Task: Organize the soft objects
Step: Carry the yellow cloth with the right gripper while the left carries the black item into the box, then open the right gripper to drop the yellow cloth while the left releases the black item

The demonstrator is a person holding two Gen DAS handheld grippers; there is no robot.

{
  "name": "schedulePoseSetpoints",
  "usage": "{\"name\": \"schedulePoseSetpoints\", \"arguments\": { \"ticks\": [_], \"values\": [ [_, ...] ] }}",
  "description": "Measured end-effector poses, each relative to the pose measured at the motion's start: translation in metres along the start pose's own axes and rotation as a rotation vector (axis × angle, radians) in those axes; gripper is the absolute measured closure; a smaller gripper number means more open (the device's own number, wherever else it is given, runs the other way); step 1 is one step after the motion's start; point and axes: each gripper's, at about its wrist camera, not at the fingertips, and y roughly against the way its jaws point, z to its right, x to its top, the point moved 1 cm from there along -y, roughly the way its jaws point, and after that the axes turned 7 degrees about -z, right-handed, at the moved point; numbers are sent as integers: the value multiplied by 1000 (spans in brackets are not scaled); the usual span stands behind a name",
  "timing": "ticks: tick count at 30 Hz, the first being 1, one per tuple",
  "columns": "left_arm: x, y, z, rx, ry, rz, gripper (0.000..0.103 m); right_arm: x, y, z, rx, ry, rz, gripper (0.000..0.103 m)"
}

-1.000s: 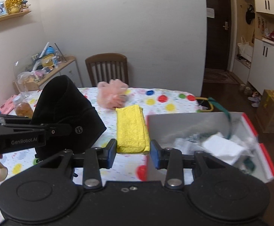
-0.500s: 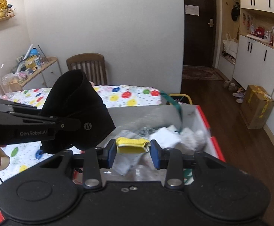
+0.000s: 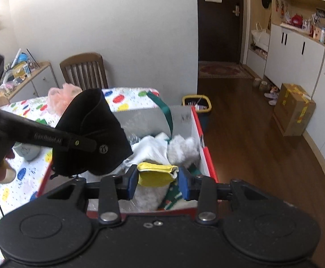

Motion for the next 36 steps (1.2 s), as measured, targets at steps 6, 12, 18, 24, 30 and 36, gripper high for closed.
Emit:
{"name": "schedulePoseSetpoints", "arguments": {
  "ticks": [6,12,18,24,30,36],
  "values": [
    [9,-21,-8,55,19,-17,91,1,-16,2,17,16,-36,66],
    [10,-34,-19,76,39,-51,91,1,-32,0,31,37,-65,66],
    [8,-45,-21,107,11,-86,91,-1,-48,-2,35,66,-107,66],
    [5,-44,-19,114,-20,-91,91,-2,-48,-4,34,99,-130,66],
    [-1,-37,-15,112,-34,-79,78,-1,-49,-4,33,114,-149,65],
    [-9,-22,-12,108,-46,-24,30,-1,-44,-6,36,134,-156,53]
  ]
}}
